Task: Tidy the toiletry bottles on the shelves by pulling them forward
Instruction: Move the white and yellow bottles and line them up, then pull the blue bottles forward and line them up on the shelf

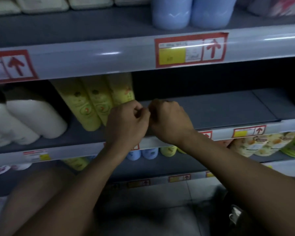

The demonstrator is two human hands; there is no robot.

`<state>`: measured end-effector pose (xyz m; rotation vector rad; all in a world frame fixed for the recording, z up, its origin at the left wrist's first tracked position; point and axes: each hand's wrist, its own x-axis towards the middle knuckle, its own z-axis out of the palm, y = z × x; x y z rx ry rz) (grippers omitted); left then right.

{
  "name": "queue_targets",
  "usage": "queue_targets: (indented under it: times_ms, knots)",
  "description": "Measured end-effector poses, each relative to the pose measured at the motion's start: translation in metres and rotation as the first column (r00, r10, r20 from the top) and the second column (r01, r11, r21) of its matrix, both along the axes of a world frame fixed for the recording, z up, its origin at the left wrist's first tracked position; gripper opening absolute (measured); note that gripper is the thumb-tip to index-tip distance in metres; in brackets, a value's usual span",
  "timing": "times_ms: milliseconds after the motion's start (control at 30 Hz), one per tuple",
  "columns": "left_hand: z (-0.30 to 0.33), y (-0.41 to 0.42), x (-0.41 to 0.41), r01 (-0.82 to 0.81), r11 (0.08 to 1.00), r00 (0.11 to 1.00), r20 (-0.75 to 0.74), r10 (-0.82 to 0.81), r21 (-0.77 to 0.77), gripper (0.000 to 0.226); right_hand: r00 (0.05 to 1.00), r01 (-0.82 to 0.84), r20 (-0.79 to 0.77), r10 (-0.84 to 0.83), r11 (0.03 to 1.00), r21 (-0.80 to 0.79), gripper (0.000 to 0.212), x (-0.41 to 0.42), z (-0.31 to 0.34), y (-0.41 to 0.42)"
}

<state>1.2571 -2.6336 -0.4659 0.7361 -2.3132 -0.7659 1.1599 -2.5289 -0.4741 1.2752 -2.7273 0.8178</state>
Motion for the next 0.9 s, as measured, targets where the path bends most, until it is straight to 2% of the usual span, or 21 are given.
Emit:
queue_targets:
  times_ms: [200, 367, 500, 600, 700, 833, 900]
  knots:
    - [0.012, 0.026, -0.016, 0.005, 1.0, 1.0, 0.012, -0.005, 0.006, 0.019, 0.999, -0.026, 0.037, 0.03, 0.995, -0.096, 0.025, -0.023, -0.02, 0.043]
    - [0.015, 0.053, -0.029, 0.03, 0.998, 0.998, 0.059, -0.033, 0.053, 0.012, 0.996, -0.007, 0.083, 0.025, 0.976, -0.216, 0.026, -0.043, -0.027, 0.086]
    - [0.012, 0.083, -0.04, -0.01, 0.994, 0.998, 0.06, 0.003, 0.106, 0.016, 0.997, -0.009, 0.073, 0.026, 0.976, -0.217, 0.021, -0.055, -0.033, 0.117]
    - [0.025, 0.097, -0.048, 0.027, 0.999, 0.995, 0.096, -0.031, 0.04, 0.014, 0.995, -0.027, 0.083, 0.048, 0.971, -0.237, 0.022, -0.055, -0.021, 0.124]
    - [0.037, 0.096, -0.044, 0.096, 0.995, 0.993, 0.068, -0.094, -0.016, 0.009, 0.995, -0.02, 0.089, 0.046, 0.961, -0.276, 0.02, -0.047, -0.001, 0.118]
    - [0.033, 0.084, -0.028, 0.041, 0.999, 0.995, 0.088, -0.043, 0.027, 0.008, 0.994, -0.062, 0.072, 0.08, 0.972, -0.228, 0.023, -0.032, 0.024, 0.103]
    - [0.032, 0.083, -0.023, 0.047, 0.998, 0.994, 0.097, -0.051, 0.042, 0.009, 0.993, -0.059, 0.079, 0.083, 0.96, -0.273, 0.024, -0.03, 0.03, 0.1]
